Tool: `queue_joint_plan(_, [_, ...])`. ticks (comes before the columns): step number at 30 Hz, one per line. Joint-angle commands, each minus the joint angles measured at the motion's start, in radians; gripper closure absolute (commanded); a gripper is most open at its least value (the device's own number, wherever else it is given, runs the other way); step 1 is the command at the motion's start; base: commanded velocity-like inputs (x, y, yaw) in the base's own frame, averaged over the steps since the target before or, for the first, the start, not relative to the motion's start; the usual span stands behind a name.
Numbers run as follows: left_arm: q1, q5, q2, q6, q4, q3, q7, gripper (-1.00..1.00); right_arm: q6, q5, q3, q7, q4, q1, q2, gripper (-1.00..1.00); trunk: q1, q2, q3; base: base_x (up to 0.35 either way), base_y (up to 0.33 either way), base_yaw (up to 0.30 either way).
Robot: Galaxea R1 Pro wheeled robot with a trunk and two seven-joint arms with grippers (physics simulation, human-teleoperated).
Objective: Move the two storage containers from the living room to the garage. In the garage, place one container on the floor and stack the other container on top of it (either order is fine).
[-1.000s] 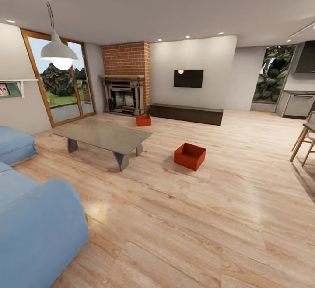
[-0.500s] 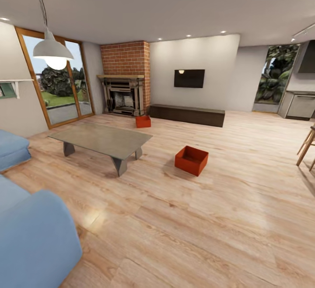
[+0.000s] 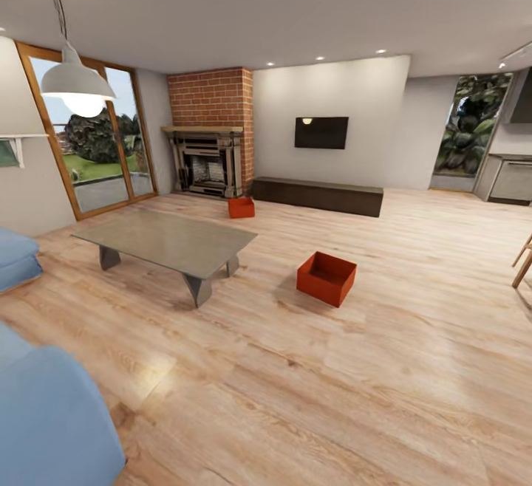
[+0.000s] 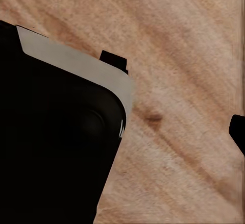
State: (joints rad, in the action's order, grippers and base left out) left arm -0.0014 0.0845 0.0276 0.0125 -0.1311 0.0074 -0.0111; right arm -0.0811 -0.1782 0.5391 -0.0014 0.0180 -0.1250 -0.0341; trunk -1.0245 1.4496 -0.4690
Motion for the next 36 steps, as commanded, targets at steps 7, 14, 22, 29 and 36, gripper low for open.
queue_joint_plan(7, [0.0,0.009,0.0,0.001,-0.001,0.0,-0.001,-1.0,-0.003,-0.005,0.009,0.0,0.002,-0.001,0.0,-1.0,-0.001,0.0,-0.001,0.323,0.0,0.0])
queue_joint_plan(14, [0.0,0.009,0.0,0.001,-0.001,0.0,-0.001,-1.0,-0.003,-0.005,0.01,0.0,0.002,-0.001,0.0,-1.0,-0.001,0.0,-0.001,0.323,0.0,0.0])
queue_joint_plan(22, [0.0,0.008,0.0,0.001,-0.001,0.0,-0.001,-1.0,-0.003,-0.006,0.01,0.0,0.002,-0.001,0.0,-1.0,-0.001,0.0,-0.001,0.323,0.0,0.0])
queue_joint_plan(29, [0.0,0.009,0.0,0.001,-0.001,0.0,-0.001,-1.0,-0.004,-0.005,0.01,0.0,0.002,-0.001,0.0,-1.0,-0.001,0.0,-0.001,0.323,0.0,0.0])
queue_joint_plan(36, [0.0,0.008,0.0,0.001,-0.001,0.0,-0.001,-1.0,-0.005,-0.007,0.008,0.0,0.002,-0.001,0.0,-1.0,-0.001,0.0,-0.001,0.323,0.0,0.0])
